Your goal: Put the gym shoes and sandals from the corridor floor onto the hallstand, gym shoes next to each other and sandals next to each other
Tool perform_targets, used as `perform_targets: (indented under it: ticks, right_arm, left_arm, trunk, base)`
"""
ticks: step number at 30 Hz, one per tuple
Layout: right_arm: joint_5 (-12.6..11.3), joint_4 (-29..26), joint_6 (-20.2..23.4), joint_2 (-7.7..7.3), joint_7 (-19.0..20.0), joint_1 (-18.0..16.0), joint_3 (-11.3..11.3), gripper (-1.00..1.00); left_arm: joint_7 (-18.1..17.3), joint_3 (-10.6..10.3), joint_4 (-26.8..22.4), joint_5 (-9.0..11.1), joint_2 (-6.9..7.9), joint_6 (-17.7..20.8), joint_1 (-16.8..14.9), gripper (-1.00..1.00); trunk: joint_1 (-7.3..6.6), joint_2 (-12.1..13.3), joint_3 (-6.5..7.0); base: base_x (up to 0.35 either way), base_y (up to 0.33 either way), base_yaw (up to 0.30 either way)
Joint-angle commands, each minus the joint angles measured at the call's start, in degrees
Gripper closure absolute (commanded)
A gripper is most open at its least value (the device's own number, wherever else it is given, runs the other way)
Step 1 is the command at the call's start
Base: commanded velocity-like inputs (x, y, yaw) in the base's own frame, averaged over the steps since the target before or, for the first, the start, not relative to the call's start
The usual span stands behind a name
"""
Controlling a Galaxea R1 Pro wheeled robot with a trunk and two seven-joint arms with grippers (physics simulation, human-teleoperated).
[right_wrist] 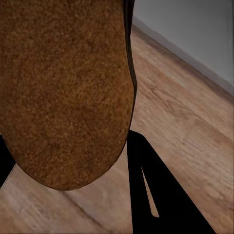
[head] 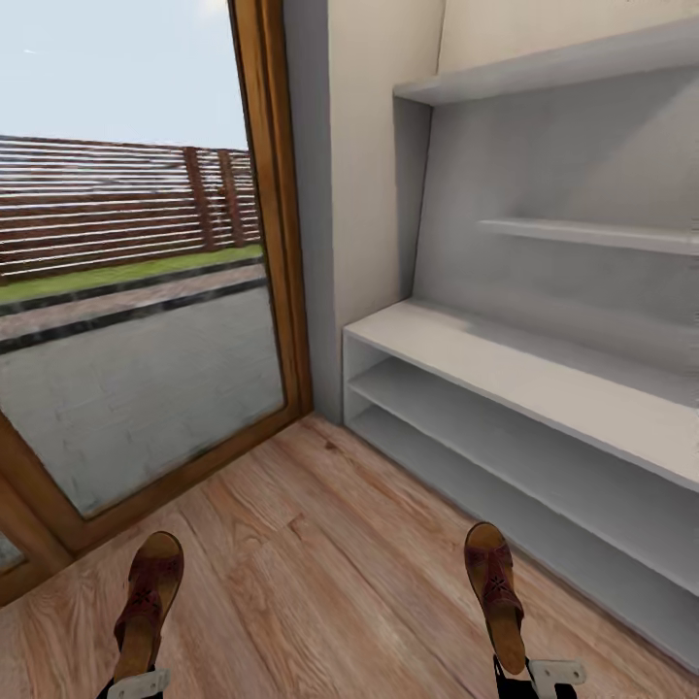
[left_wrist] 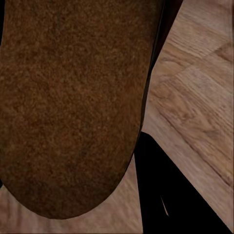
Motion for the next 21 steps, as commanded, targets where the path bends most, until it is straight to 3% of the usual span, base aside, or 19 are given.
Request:
perform_targets:
  ticks: [1, 21]
  right_arm:
    - [0.4, 0.1, -0.2, 0.02, -0.2, 0.0, -0.2, 1.00]
    - [0.4, 0.1, -0.1, 0.02, -0.2, -0.1, -0.2, 1.00]
  left_arm:
    - [-0.4, 0.0, 0.0, 0.4, 0.01, -0.1, 0.0, 1.00]
    - [-0.4, 0.0, 0.3, 0.3, 0.05, -0.1, 0.0, 1.00]
  trunk:
    - [0.01, 0.0, -0.05]
    - [0.01, 0.0, -0.05]
  base:
    - [0.178, 0.271, -0.288]
    - [0.168, 0.277, -0.288]
